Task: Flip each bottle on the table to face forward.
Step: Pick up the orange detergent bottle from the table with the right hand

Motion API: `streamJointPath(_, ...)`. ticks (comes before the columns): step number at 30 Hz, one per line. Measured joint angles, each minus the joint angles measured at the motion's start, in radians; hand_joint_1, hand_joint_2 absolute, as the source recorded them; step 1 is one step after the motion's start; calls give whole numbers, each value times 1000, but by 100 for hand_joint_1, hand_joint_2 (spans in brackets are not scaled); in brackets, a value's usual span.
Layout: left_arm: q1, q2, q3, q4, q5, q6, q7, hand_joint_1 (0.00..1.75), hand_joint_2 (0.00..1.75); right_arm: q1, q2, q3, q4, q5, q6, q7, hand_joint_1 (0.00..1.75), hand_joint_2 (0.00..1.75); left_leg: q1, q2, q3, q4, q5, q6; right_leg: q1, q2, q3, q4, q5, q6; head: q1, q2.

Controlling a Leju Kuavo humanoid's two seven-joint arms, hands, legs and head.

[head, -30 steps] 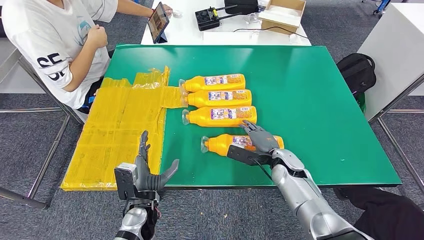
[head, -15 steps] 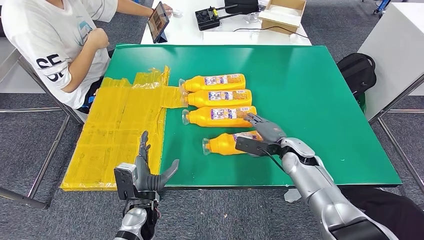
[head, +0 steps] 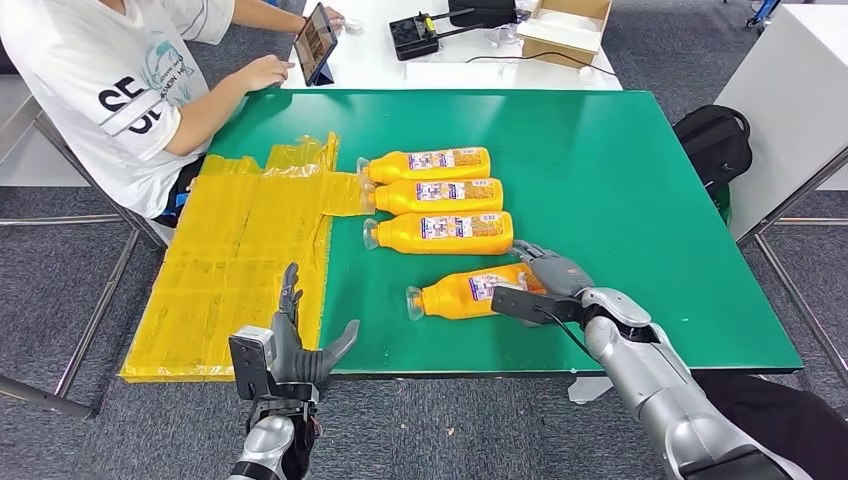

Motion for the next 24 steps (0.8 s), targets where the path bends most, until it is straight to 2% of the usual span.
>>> streamJointPath(10, -4, -1, -1, 14, -1, -2, 0, 0, 175, 11, -18, 7, 4, -2, 3, -2, 0, 175, 0, 0, 0, 0, 0, 0, 0, 0, 0, 0, 0, 0, 0, 0)
streamJointPath(11, -4, -1, -2, 16, 0, -2, 0, 0, 175, 11, -18, 8, 7, -2, 3, -2, 8, 175, 0, 0, 0, 0, 0, 0, 0, 0, 0, 0, 0, 0, 0, 0)
streamJointPath(13, -6, -1, -3, 20, 1, -2, 0, 0, 175, 11, -18, 9, 12, -2, 4, -2, 58, 175, 0, 0, 0, 0, 0, 0, 0, 0, 0, 0, 0, 0, 0, 0)
streamJointPath(15, -7, -1, -4, 24, 3, -1, 0, 0, 175, 10, -18, 10, 19, -4, 4, -4, 126, 175, 0, 0, 0, 0, 0, 0, 0, 0, 0, 0, 0, 0, 0, 0)
streamJointPath(17, -8, -1, -6, 29, 4, -1, 0, 0, 175, 8, -17, 12, 30, -9, 4, -7, 162, 175, 0, 0, 0, 0, 0, 0, 0, 0, 0, 0, 0, 0, 0, 0)
streamJointPath(19, -10, -1, -8, 34, 5, 0, 0, 0, 175, 5, -14, 14, 40, -16, 1, -11, 173, 175, 0, 0, 0, 0, 0, 0, 0, 0, 0, 0, 0, 0, 0, 0)
streamJointPath(24, -14, -1, -17, 49, 20, 0, 0, 0, 175, -2, 1, 15, 65, -46, -18, -40, 175, 175, 0, 1, 1, 0, 0, 0, 0, 1, 0, 0, 0, 0, 0, 0)
